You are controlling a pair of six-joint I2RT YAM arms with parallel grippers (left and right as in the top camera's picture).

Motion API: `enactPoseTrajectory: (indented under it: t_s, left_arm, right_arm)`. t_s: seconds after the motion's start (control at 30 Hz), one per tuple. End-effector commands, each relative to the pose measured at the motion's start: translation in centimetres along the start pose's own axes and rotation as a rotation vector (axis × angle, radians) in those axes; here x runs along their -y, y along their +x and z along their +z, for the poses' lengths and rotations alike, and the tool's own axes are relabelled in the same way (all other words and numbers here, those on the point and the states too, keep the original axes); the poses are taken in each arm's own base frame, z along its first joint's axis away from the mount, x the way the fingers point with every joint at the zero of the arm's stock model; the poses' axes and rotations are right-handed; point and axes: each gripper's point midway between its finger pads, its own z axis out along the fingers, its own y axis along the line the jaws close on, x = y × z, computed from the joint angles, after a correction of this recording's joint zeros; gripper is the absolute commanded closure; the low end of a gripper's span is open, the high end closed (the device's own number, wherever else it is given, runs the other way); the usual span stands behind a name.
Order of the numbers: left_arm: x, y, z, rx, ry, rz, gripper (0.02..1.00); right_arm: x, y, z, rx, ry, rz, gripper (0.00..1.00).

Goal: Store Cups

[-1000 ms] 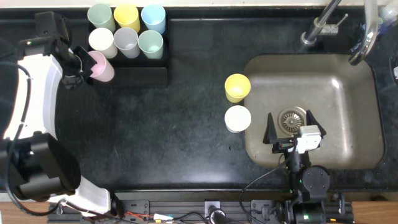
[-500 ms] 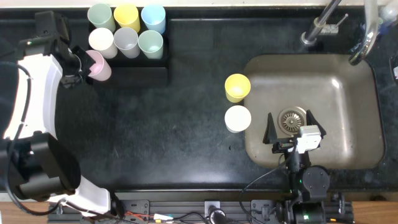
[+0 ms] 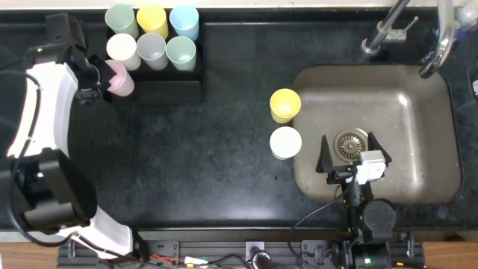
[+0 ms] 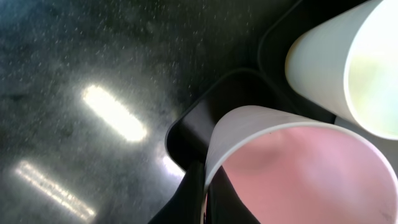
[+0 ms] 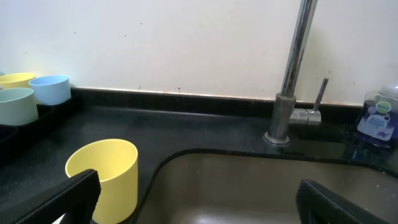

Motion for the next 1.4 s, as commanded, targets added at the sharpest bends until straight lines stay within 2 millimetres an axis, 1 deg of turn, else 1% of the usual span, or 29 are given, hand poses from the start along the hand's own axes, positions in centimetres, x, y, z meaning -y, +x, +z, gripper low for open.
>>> enactPoseTrajectory:
  t_s: [0.03,0.23,0.53,0.77,0.8,0.83,0.87,0.9,0.93,0.97,1.03,1.1,1.17,1.27,1.33,1.4]
  left_arm:
    - [0.1,-0.6,0.6,0.016,-0.012,-0.008,0.982]
    - [0.2,-0.7,1.3,0.018,-0.015,-0.007,0.982]
    - [0.0,-0.1,3.1,-0.021,-0.039,-0.004,0.982]
    - [0.1,-0.3,3.2,-0.016,-0.035,-0.004,0.980]
    - [0.1,-0.3,3.2,-0.016,-0.035,-0.004,0.915]
    - [0.1,-0.3,3.2,-0.016,-0.035,-0.004,0.579]
    - [0.1,-0.2,3.2,-0.017,-0.035,-0.004,0.286]
    - [0.1,-0.2,3.2,-0.017,-0.035,-0.004,0.117]
    - [0.1,-0.2,3.2,-0.019,-0.036,-0.003,0.040]
    - [0.0,-0.1,3.0,-0.020,-0.037,-0.003,0.018]
    - [0.0,-0.1,2.5,-0.017,-0.034,-0.003,0.018]
    - [0.1,-0.2,1.3,-0.006,-0.015,-0.004,0.018]
    - [0.5,-0.3,-0.5,0.015,0.020,-0.001,0.018]
    - [1.5,-0.3,-3.8,0.050,0.101,0.010,0.018]
    - [2.6,0.0,-6.1,0.082,0.158,0.030,0.018]
    - [4.0,0.8,-8.3,0.115,0.203,0.072,0.018]
  right_arm:
    - [0.1,0.3,0.0,0.000,0.002,0.007,0.003]
    - [0.1,0.3,0.0,0.000,0.002,0.007,0.005]
    - [0.1,0.4,0.0,0.000,0.002,0.007,0.003]
    - [0.1,0.4,0.0,0.000,0.002,0.007,0.003]
    - [0.1,0.4,0.0,0.000,0.002,0.007,0.005]
    - [0.1,0.4,0.0,0.000,0.002,0.007,0.005]
    - [0.1,0.3,0.0,0.000,0.002,0.007,0.003]
    - [0.1,0.4,0.0,0.000,0.002,0.007,0.003]
    - [0.1,0.4,0.0,0.000,0.002,0.007,0.003]
    - [0.1,0.3,0.0,0.000,0.002,0.007,0.003]
    - [0.1,0.4,0.0,0.000,0.002,0.007,0.005]
    - [0.1,0.4,0.0,0.000,0.002,0.007,0.003]
    - [0.1,0.3,0.0,0.000,0.002,0.007,0.005]
    - [0.1,0.4,0.0,0.000,0.002,0.007,0.003]
    - [0.1,0.3,0.0,0.000,0.002,0.007,0.003]
    - [0.1,0.4,0.0,0.000,0.002,0.007,0.005]
